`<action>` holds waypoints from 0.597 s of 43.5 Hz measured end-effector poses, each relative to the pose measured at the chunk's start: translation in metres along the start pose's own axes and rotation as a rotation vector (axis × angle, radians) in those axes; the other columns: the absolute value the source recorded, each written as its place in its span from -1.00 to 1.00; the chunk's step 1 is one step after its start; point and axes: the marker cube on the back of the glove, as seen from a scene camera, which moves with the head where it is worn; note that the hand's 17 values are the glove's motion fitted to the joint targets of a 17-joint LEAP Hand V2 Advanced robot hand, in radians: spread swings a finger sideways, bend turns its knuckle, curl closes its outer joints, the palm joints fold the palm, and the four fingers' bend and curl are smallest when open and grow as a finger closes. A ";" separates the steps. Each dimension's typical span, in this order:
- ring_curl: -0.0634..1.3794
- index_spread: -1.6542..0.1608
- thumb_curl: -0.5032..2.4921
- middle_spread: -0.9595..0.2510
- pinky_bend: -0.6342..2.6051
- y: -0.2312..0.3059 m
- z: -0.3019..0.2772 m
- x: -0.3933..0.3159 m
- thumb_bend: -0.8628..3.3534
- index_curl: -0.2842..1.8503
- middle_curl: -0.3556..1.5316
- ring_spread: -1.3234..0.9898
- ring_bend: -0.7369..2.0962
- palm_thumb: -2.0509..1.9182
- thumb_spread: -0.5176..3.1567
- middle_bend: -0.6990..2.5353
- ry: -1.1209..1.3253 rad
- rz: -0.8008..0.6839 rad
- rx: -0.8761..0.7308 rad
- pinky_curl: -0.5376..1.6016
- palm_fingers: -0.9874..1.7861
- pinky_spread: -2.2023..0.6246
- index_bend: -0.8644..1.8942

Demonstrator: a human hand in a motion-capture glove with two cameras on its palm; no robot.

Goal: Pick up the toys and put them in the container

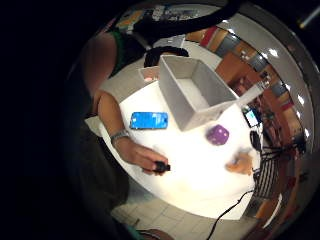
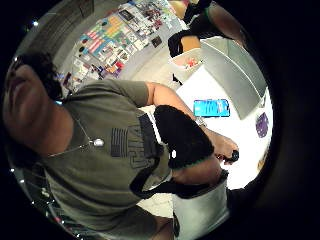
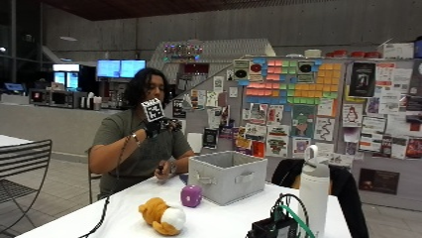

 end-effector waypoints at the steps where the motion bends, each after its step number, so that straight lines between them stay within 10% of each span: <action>1: -0.86 0.65 -0.66 0.48 -0.37 0.000 0.000 0.001 -0.59 -0.71 -0.59 0.07 -0.23 0.04 -0.47 -0.43 0.014 0.011 0.000 -0.44 0.09 0.56 -0.22; 26: -0.68 0.39 -0.57 0.32 -0.33 0.026 -0.011 0.042 -0.60 -0.55 -0.44 -0.09 -0.11 0.02 -0.01 -0.44 0.017 0.161 0.021 -0.30 0.07 0.56 -0.23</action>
